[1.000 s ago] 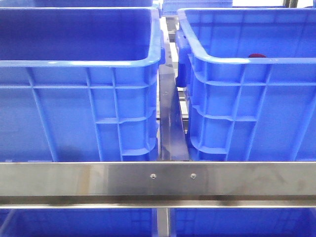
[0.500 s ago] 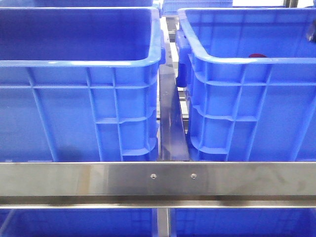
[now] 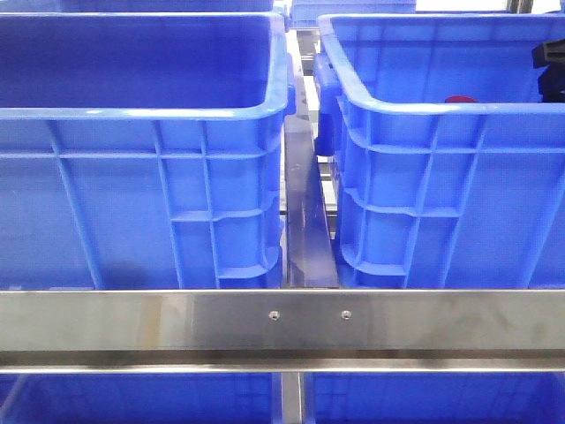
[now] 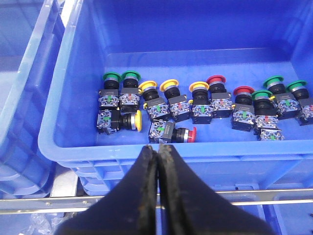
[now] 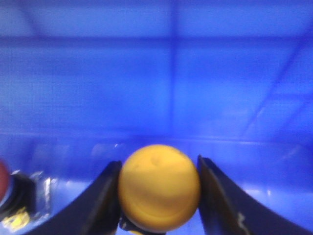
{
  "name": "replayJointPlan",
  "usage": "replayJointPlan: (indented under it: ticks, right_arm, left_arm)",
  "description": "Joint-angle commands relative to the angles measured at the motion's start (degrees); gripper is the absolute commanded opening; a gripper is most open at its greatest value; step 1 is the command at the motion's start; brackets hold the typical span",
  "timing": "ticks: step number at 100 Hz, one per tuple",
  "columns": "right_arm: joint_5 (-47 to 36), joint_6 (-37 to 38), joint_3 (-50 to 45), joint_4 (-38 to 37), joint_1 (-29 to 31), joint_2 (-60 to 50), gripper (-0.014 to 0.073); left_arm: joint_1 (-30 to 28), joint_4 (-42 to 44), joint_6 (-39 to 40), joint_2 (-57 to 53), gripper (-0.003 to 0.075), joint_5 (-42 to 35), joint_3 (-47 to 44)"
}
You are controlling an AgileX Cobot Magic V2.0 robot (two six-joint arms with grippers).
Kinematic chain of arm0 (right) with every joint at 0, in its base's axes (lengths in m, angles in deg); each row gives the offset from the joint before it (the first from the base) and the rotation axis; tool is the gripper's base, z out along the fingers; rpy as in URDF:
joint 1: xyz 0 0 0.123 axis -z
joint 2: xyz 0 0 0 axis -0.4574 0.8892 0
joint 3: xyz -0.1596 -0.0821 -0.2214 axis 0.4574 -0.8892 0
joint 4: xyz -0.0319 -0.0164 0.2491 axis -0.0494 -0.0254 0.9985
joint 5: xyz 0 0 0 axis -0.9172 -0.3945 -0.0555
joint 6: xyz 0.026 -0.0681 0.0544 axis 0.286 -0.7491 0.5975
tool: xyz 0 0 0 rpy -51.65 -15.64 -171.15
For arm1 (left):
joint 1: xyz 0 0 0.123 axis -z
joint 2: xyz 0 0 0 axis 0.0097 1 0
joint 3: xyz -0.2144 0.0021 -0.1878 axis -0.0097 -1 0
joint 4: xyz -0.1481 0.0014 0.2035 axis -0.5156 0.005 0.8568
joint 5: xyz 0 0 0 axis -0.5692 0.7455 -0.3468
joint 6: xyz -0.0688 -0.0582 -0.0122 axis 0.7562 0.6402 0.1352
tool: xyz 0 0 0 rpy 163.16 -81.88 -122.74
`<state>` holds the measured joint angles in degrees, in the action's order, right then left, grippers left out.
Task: Pick red and yellow buttons and place in box
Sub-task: 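Lower the yellow button beside the red one with the right gripper and release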
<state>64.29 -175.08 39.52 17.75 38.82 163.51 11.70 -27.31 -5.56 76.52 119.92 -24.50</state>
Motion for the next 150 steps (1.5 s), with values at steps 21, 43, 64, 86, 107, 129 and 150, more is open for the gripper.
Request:
replayJointPlan:
  ticks: [21, 43, 64, 86, 107, 129, 150]
  right_arm:
    - [2.2, -0.7, 4.4, 6.1, 0.3, 1.1, 0.0204]
    - [2.0, -0.7, 4.3, 6.1, 0.3, 3.5, 0.0206]
    - [3.5, -0.7, 4.3, 6.1, 0.3, 3.3, 0.0274]
    - [3.7, -0.7, 4.3, 6.1, 0.3, 2.8, 0.054]
    - [3.3, -0.7, 4.3, 6.1, 0.3, -0.3, 0.0595]
    - [2.8, -0.6, 3.1, 6.1, 0.1, -7.5, 0.0595]
    - [-1.5, 1.9, -1.9, 6.1, -2.2, -18.0, 0.0595]
  left_arm:
    - [-0.2, 0.5, 0.5, 0.2, -0.0019, -4.2, 1.6]
    - [-0.2, 0.5, 0.5, 0.2, -0.0019, -4.2, 1.6]
    - [-0.2, 0.5, 0.5, 0.2, -0.0019, -4.2, 1.6]
    - [-0.2, 0.5, 0.5, 0.2, -0.0019, -4.2, 1.6]
    - [-0.2, 0.5, 0.5, 0.2, -0.0019, -4.2, 1.6]
    - [-0.2, 0.5, 0.5, 0.2, -0.0019, -4.2, 1.6]
    - [-0.2, 0.5, 0.5, 0.2, -0.0019, -4.2, 1.6]
